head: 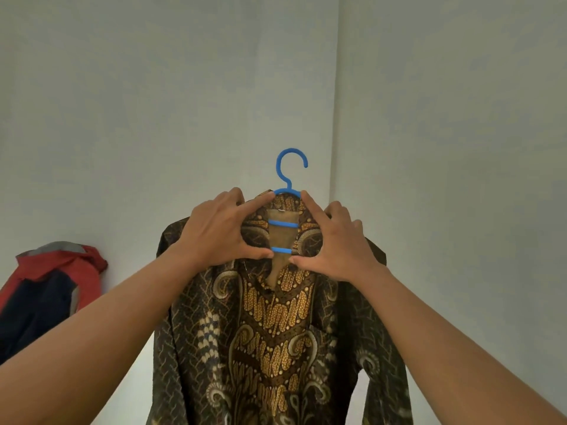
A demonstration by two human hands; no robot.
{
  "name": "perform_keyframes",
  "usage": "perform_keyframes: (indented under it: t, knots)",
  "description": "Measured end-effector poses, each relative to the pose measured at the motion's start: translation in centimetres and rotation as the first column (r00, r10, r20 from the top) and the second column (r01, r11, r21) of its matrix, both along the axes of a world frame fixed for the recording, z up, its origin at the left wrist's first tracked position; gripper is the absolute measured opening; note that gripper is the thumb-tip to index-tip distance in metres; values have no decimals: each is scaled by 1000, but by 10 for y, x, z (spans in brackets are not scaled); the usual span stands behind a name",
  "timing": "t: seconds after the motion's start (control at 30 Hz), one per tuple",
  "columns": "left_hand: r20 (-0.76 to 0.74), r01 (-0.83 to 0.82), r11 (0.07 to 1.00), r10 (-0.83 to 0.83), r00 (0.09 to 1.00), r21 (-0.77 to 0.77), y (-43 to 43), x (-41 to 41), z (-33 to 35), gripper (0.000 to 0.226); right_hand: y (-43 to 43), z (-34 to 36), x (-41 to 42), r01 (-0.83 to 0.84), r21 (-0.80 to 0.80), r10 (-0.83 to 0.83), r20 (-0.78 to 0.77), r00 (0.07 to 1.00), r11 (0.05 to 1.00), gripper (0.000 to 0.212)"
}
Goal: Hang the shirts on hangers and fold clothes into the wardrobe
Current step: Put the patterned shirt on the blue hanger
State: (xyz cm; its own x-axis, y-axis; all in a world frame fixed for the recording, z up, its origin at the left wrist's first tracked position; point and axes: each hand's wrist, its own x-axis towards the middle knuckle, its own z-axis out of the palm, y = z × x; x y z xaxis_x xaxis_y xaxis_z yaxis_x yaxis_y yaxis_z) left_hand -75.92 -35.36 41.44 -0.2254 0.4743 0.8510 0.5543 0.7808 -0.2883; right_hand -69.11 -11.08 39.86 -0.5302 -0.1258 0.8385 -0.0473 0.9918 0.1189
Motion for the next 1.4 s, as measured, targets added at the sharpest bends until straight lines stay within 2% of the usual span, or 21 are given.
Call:
perform_keyframes:
  t: [0.2,0.47,0.9,1.1,1.4]
  knots:
    - [-9,20,1000,-20,1000,14,-45,92,-14,107,-49,-18,89,21,-20,-21,-31,999,1000,117]
    - [61,63,997,-61,996,-44,-80,179,-31,106,-90,-44,190,75,-80,-70,56,996,994,118]
    - [19,349,937,-349,937,-15,-98,263,-25,107,-139,-41,329,296,-132,-300,-9,954,946,119]
    - [56,444,895,-442,896,-50,-75,309,-37,106,-139,-57,402,390,-156,-391,22,920,908,117]
    - [18,586,805,-587,809,-94,22,403,-26,104,-85,-49,525,552,-221,-560,32,828,804,116]
